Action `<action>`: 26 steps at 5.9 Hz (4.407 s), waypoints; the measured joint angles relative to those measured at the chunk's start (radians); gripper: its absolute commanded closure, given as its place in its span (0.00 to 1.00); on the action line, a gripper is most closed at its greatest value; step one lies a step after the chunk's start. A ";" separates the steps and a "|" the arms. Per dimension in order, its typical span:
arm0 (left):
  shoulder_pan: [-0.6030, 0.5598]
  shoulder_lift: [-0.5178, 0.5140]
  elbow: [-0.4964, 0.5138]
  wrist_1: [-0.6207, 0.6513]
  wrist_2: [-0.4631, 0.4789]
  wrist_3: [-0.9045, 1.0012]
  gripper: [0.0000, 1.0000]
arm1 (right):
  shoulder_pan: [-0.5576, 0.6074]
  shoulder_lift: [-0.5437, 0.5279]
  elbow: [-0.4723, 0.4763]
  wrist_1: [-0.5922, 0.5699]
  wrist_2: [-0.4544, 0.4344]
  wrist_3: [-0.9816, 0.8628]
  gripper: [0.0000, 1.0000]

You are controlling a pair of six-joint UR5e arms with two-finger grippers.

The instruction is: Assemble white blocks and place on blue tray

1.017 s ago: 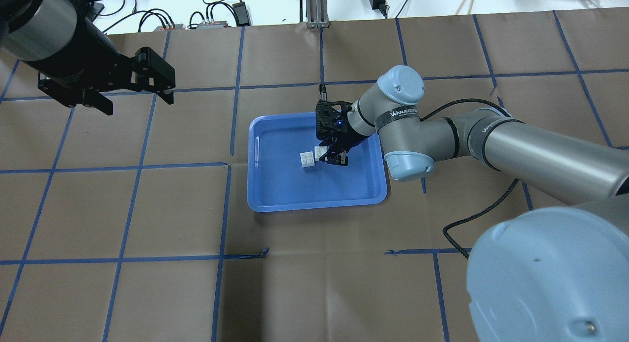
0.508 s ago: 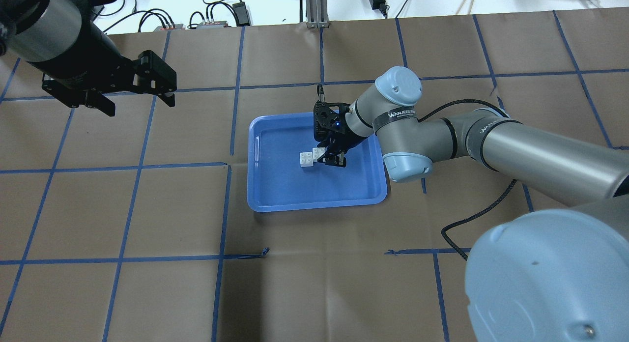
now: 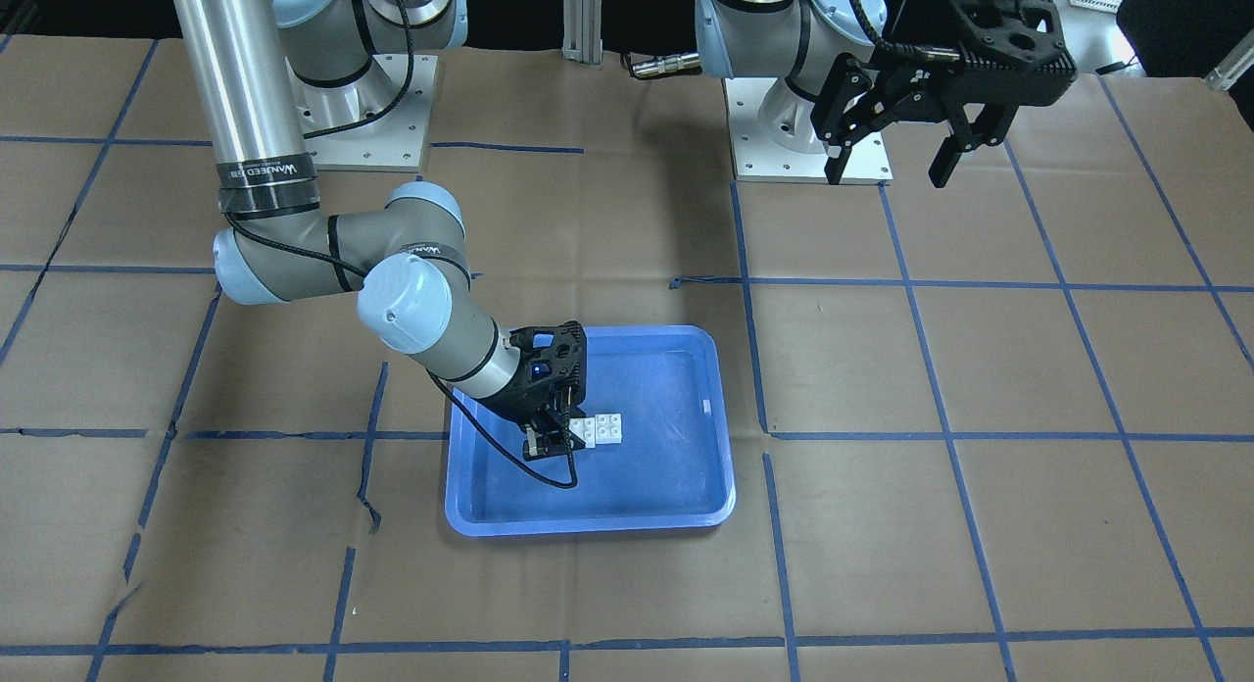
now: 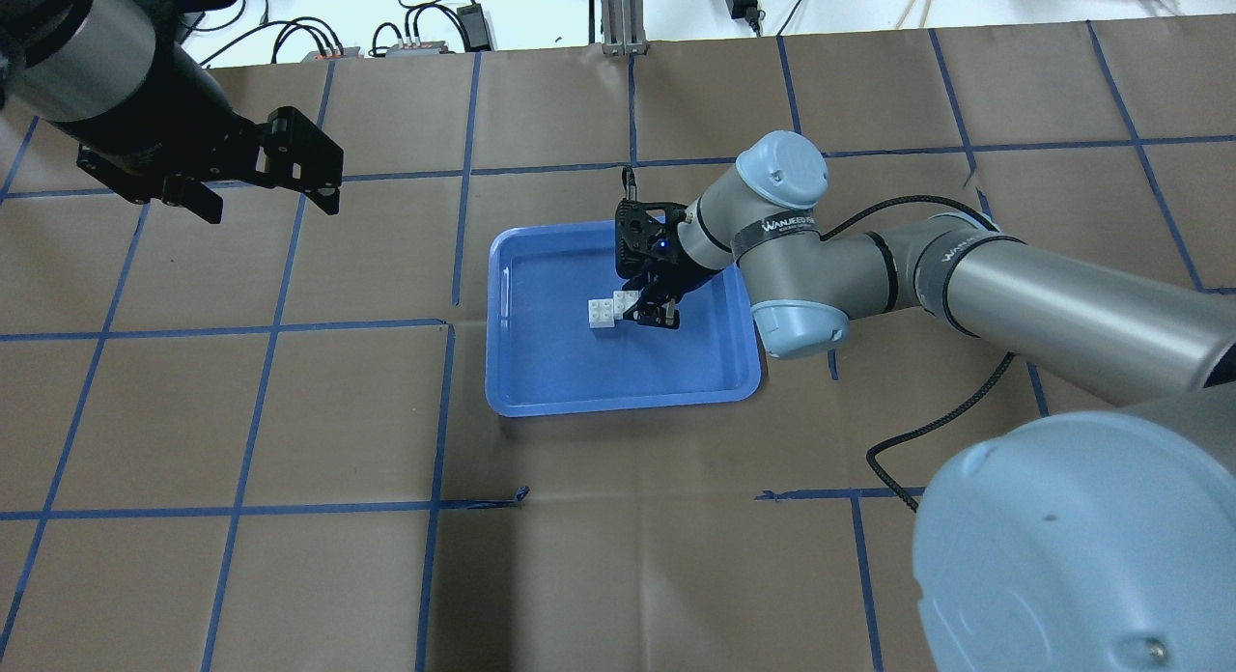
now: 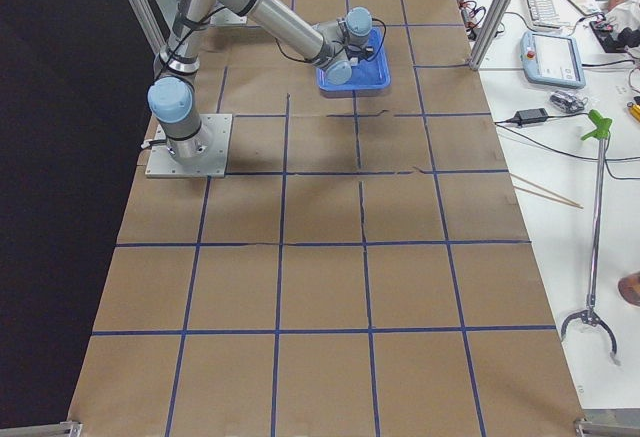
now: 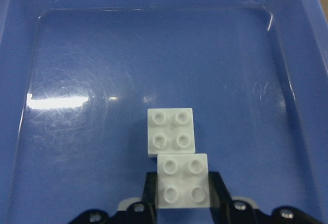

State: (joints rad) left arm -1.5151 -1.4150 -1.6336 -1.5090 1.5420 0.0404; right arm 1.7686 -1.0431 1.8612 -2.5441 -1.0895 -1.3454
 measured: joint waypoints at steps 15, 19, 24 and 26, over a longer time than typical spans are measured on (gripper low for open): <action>0.010 -0.005 0.001 0.004 -0.003 0.001 0.01 | 0.001 -0.002 0.021 -0.027 0.001 0.011 0.73; 0.010 -0.005 0.003 0.005 -0.003 0.001 0.01 | 0.002 -0.002 0.019 -0.034 0.003 0.011 0.49; 0.020 -0.002 0.003 -0.022 0.000 0.002 0.01 | 0.002 0.000 0.019 -0.035 0.005 0.011 0.39; 0.025 -0.005 0.006 -0.047 -0.005 0.005 0.01 | 0.002 0.000 0.020 -0.035 0.005 0.011 0.38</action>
State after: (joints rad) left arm -1.4903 -1.4205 -1.6275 -1.5564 1.5368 0.0454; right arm 1.7702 -1.0431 1.8817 -2.5786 -1.0845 -1.3346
